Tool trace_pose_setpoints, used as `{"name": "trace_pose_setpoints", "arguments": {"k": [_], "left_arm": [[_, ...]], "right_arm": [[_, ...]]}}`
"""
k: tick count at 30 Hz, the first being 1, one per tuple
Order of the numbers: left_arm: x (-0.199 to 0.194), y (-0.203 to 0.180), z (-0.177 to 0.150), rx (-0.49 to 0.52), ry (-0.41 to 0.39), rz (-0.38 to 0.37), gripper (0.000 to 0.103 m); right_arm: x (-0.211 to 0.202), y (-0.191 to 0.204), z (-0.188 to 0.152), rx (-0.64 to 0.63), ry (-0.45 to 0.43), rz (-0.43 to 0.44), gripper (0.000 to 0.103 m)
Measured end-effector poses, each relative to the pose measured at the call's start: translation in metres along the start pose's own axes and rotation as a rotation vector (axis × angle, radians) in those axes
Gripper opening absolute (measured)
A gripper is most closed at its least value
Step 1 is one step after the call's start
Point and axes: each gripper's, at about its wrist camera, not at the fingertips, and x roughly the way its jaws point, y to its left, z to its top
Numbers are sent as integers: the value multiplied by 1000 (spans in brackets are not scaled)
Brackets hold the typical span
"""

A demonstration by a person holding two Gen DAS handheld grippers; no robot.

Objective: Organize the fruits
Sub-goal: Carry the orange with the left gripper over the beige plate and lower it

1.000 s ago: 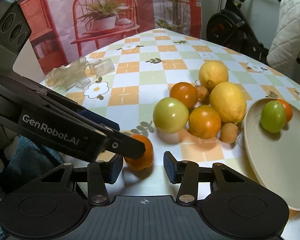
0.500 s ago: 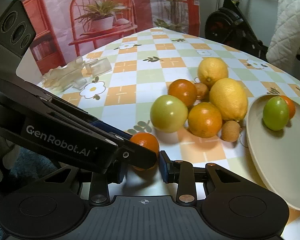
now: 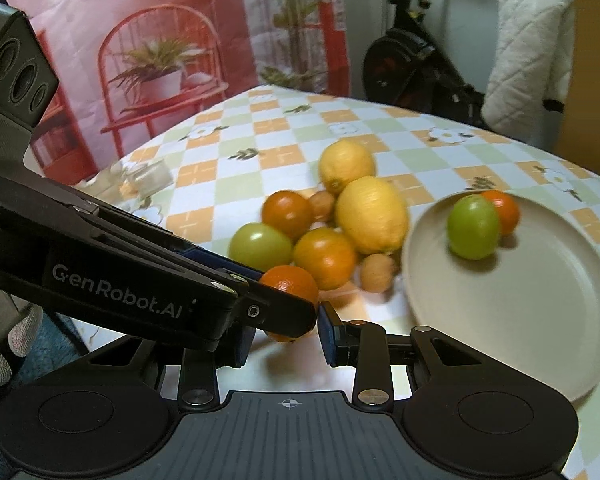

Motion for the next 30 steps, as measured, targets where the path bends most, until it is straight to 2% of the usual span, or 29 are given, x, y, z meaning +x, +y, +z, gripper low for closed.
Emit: {"name": "trace_pose_setpoints", "arguments": {"k": [19,30], "left_arm": [[28,-39,36,81,-7,-47,39],[44,-46,46,98,-1,-56,39]], "right_arm": [[-22,-54,6,97,-77,-82,31],[-22,-73,6,121,-89,-111,31]]}}
